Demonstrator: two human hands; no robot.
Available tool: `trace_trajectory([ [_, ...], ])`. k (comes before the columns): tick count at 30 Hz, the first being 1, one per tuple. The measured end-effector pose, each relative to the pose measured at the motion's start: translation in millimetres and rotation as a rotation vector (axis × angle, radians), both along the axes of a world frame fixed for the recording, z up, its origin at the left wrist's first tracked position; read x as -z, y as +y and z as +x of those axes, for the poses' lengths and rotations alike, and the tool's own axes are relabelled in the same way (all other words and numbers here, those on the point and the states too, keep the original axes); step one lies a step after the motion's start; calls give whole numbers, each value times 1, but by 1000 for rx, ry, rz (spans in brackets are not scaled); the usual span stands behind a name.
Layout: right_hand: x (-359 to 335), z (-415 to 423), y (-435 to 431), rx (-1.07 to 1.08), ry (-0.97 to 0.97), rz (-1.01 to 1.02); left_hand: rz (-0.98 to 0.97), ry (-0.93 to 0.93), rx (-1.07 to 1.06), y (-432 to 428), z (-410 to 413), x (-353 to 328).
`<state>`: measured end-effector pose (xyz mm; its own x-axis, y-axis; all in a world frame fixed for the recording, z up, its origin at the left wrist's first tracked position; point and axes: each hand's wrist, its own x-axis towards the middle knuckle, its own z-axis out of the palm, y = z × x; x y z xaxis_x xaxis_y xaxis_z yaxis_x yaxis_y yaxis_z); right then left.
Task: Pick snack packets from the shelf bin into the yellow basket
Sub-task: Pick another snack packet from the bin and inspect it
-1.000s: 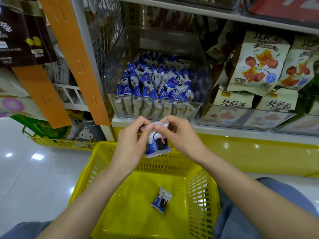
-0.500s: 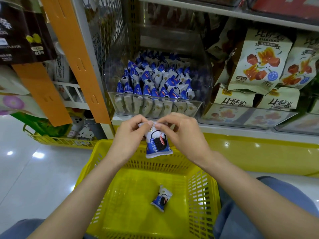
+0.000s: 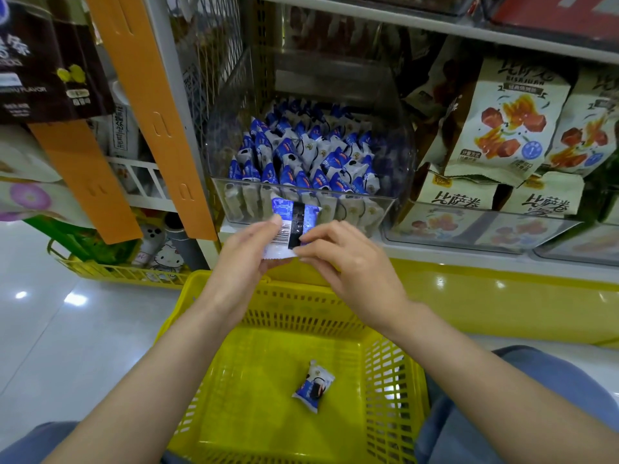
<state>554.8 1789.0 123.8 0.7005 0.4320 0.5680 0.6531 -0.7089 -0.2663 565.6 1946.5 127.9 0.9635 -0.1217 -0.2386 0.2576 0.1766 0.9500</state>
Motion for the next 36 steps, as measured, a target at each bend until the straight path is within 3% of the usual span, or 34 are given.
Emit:
trace_trajectory([
  [2,2,0,2,-17,68,-1,47,-16,-69,1,0,1],
  [7,-4,2,10,195,785,701,116,-71,-58,0,-1,0],
  [9,-6,6,9,176,1014,865,115,-91,25,-2,-3,1],
  [11,-8,6,9,116,1126,952,165,-138,34,-4,-4,4],
  [15,-10,5,9,129,1125,1072,368,-332,-106,-7,-2,11],
  [23,-8,4,13,185,1097,1028,597,-544,-29,-6,-5,17],
  [28,-7,3,13,177,1086,1014,871,-669,71,-2,-10,16],
  [36,4,2,19,175,1050,956,1043,-653,72,-3,-11,14],
])
